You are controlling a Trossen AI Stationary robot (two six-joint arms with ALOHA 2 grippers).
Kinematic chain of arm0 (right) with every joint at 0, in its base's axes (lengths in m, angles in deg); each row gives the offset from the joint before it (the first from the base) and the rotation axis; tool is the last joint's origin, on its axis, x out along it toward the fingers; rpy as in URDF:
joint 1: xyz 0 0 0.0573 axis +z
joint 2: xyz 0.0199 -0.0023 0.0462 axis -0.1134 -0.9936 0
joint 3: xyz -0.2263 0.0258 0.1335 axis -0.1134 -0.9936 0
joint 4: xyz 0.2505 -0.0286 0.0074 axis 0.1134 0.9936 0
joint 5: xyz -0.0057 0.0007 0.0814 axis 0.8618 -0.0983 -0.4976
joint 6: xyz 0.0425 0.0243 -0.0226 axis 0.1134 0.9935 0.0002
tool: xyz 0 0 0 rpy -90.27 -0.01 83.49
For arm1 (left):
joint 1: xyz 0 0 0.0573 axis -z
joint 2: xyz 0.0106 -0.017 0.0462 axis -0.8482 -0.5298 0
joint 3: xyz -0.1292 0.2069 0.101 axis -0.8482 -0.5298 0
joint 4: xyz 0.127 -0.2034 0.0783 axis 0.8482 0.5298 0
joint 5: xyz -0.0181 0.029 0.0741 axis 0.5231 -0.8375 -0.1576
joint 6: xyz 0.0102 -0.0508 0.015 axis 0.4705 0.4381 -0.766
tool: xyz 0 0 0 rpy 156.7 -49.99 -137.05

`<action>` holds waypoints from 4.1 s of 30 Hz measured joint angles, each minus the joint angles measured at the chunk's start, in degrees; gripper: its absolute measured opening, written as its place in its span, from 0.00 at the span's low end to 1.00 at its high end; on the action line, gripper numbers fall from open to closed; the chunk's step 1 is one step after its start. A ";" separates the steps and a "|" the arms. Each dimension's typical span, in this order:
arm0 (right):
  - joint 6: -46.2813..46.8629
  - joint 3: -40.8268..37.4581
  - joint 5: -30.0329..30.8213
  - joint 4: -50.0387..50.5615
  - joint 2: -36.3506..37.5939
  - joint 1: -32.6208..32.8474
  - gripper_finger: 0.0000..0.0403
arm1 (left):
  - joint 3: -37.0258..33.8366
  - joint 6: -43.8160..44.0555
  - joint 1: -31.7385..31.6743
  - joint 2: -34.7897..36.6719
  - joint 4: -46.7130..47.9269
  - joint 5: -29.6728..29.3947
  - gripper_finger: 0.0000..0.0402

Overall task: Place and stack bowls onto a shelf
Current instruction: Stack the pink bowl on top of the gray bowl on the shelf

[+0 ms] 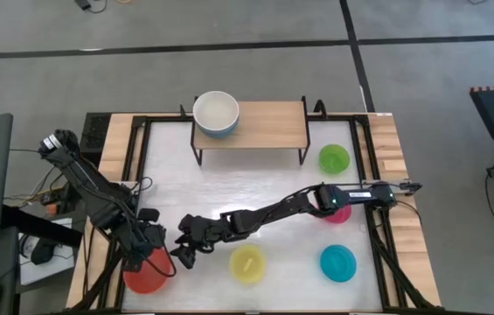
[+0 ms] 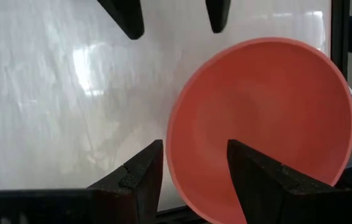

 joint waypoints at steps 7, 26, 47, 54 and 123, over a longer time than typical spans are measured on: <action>-0.99 0.00 0.04 3.68 0.00 -0.07 0.63 | 0.00 0.04 0.00 -0.11 -0.56 -1.67 0.40; -0.48 -0.04 14.15 31.18 13.24 4.36 0.63 | 0.00 0.28 0.02 -0.15 -0.46 -9.40 0.40; 2.63 -0.95 26.37 51.67 26.50 4.92 0.63 | -9.83 1.29 0.15 -0.11 -9.02 -2.62 0.16; 6.05 -0.98 27.31 55.55 26.51 6.66 0.63 | -13.43 4.95 0.14 -0.08 -10.20 -1.44 0.02; -13.34 -36.60 34.14 85.54 72.69 -15.51 0.63 | 69.37 -26.65 -86.67 -35.14 20.25 -10.72 0.00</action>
